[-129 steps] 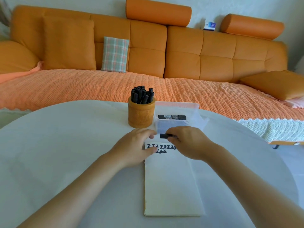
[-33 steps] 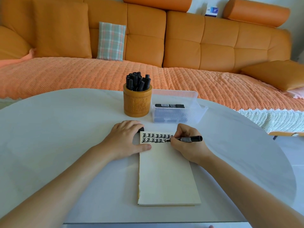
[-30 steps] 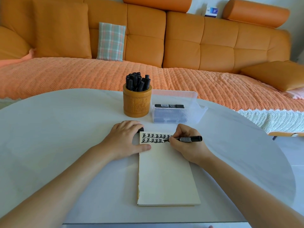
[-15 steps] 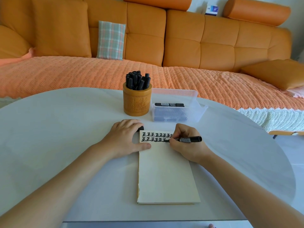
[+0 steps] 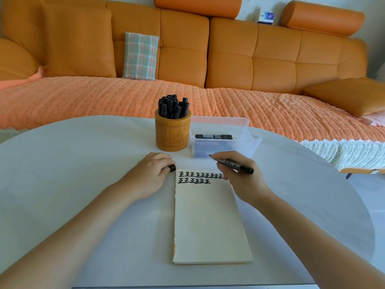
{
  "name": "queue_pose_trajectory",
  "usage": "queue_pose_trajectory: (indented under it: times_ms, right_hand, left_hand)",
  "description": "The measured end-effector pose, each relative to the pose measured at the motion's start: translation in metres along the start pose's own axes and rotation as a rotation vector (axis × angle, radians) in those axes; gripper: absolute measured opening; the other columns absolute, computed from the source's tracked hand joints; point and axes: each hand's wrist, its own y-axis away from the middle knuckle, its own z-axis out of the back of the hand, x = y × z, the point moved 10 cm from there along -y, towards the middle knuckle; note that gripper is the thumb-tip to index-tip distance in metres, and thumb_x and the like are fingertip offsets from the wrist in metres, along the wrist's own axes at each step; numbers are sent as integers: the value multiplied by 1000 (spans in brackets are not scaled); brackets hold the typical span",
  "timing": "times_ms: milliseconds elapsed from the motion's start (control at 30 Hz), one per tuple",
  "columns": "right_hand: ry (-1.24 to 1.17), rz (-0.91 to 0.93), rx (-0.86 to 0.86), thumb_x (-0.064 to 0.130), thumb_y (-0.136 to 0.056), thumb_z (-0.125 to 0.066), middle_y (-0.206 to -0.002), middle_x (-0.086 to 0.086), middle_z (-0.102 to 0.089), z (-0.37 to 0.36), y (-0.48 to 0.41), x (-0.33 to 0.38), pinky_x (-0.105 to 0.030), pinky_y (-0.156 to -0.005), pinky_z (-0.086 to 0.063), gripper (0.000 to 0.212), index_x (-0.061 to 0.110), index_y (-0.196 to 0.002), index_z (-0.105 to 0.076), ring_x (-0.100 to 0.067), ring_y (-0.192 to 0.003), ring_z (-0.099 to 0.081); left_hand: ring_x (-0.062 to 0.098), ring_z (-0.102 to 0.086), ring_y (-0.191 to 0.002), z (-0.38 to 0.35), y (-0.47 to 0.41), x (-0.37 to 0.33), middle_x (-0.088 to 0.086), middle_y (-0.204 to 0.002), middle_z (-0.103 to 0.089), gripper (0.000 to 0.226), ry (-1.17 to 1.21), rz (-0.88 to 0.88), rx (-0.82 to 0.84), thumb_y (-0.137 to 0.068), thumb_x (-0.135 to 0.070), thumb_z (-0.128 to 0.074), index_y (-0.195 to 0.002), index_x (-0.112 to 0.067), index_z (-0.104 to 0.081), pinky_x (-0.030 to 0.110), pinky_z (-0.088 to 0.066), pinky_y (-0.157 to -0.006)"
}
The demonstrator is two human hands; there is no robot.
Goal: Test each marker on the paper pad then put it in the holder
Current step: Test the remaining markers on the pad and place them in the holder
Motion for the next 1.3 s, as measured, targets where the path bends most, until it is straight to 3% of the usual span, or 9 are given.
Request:
queue_pose_trajectory:
  times_ms: [133,233,333,400,500,700,933,1133,1300]
  right_hand:
    - [145,24,217,-15,-96,-35,-102,-3,-70,-15,-7,9,-25,-58,-50,60,26,-132,-58,-23,-75,-65]
    - [-27,-76,317,-16,-98,-25,-114,-11,-59,-28,-7,13,-35,-70,-58,60,22,-132,-59,-25,-86,-64]
    - [-59,-112,328,-8,-101,-28,-99,-9,-52,-31,-9,19,-34,-74,-56,51,18,-111,-70,-27,-79,-63]
    - [78,-54,334,-2,-101,-33,-92,-5,-50,-31,-10,25,-36,-69,-52,40,25,-98,-63,-22,-69,-60]
    - [235,-22,345,5,-99,-46,-93,0,-55,-34,-10,24,-28,-63,-50,31,34,-110,-47,-17,-65,-55]
    - [482,15,232,10,-99,-43,-91,18,-63,-26,-12,20,-14,-67,-38,37,37,-113,-64,3,-68,-53]
    - [541,57,228,8,-100,-43,-96,25,-59,-30,-8,28,-4,-69,-36,37,28,-122,-66,18,-83,-52]
    - [537,64,248,8,-98,-46,-96,29,-60,-33,-5,30,-6,-72,-39,37,31,-117,-68,12,-87,-56]
    - [600,156,254,24,-96,-61,-86,20,-62,-39,-3,36,-16,-70,-43,21,31,-113,-70,1,-79,-58]
  left_hand:
    - [16,-49,-119,13,1,7,-4,-125,-61,25,-41,-20,-83,-94,-16,-60,-117,-17,-69,23,-35,-102]
    - [15,-56,-101,31,5,4,-11,-109,-65,21,-60,-4,-187,-93,-22,-63,-112,-27,-69,35,-49,-85]
    - [9,-60,-85,46,6,-1,-14,-103,-66,25,118,6,-250,-92,-19,-66,-115,-30,-68,21,-48,-76]
    - [1,-59,-83,49,4,-2,-16,-102,-67,29,238,48,-237,-88,-19,-71,-114,-30,-67,6,-41,-71]
    - [-2,-58,-79,49,3,-2,-15,-90,-67,21,276,103,-223,-83,-23,-77,-100,-30,-68,5,-38,-63]
    - [1,-58,-79,49,3,-12,-16,-85,-67,15,321,42,-202,-84,-22,-75,-93,-33,-70,6,-38,-64]
    - [-2,-59,-84,47,4,-25,-17,-86,-68,15,326,-15,-173,-85,-20,-74,-95,-30,-71,5,-38,-67]
    - [-2,-59,-85,42,4,-37,-22,-86,-66,13,287,-82,-95,-87,-24,-73,-96,-32,-73,11,-41,-67]
    - [0,-60,-81,33,4,-44,-24,-82,-67,11,269,-93,-28,-89,-27,-70,-96,-35,-72,11,-41,-65]
